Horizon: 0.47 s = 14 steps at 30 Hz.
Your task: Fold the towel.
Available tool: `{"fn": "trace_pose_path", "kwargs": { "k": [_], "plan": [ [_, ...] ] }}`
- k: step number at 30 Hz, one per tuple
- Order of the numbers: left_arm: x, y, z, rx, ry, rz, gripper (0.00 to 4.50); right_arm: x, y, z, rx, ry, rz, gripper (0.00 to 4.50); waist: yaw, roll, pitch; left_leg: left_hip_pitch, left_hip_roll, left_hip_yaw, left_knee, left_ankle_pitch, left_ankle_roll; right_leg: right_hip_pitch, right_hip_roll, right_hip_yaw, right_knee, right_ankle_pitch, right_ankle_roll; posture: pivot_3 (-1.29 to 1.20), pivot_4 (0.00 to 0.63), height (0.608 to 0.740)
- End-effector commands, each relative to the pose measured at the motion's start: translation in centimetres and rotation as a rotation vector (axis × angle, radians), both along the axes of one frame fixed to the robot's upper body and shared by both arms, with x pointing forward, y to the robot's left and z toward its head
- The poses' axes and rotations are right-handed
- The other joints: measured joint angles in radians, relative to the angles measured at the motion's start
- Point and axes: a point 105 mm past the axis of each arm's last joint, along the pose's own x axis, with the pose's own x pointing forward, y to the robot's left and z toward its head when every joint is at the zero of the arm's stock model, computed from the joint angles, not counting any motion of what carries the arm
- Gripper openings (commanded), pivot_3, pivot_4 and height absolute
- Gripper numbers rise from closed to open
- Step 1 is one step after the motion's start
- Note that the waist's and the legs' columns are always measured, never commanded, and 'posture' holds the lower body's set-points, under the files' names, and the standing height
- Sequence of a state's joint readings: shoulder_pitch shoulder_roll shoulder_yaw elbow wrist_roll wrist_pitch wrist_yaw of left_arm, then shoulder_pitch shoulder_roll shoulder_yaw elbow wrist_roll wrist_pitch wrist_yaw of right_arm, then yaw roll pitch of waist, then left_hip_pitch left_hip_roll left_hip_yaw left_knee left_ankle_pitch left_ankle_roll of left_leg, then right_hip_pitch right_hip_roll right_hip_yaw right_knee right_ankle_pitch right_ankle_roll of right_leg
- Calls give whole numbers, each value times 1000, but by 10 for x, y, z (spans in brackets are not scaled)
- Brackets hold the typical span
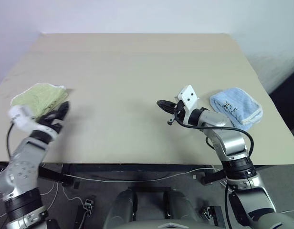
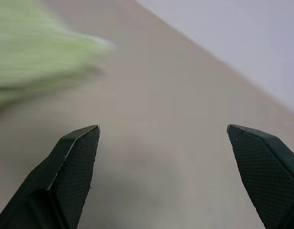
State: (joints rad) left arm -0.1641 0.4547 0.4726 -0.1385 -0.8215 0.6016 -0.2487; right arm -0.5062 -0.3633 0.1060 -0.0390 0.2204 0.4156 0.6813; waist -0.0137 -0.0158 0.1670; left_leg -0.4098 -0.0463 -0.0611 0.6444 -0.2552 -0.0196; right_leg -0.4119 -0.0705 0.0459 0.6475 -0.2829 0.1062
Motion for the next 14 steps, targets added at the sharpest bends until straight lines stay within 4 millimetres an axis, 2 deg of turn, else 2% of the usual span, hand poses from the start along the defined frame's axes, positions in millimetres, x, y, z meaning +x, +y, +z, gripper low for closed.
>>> {"fn": "trace_pose_path", "kwargs": {
  "k": [1, 5, 9, 14],
  "plan": [
    [5, -19, 24, 269, -103, -75, 4479, 7, -17, 12, 17, -55, -68, 0, -5, 0, 0, 0, 0, 1, -1, 0, 0, -1, 1, 1, 0, 0, 0, 0, 150, 740],
    [11, -40, 18, 568, -144, -170, 4479, 14, -35, 8, 71, -23, -142, 0, -2, 1, 1, 0, 1, 2, -1, 0, 0, -1, 2, 1, 0, 0, 0, 0, 150, 740],
    [12, -44, 16, 576, -166, -208, 4479, 13, -42, 6, 118, -20, -176, 0, 0, 1, 1, 0, 1, 2, -1, 0, 0, -1, 1, 1, -1, 0, 0, 0, 150, 740],
    [19, -38, 15, 572, -161, -219, 4479, 5, -50, 8, 148, -39, -201, 0, 1, 1, 1, 0, 1, 2, -1, 0, 0, -1, 1, 1, -1, 0, 0, 0, 150, 740]
  ]
}}
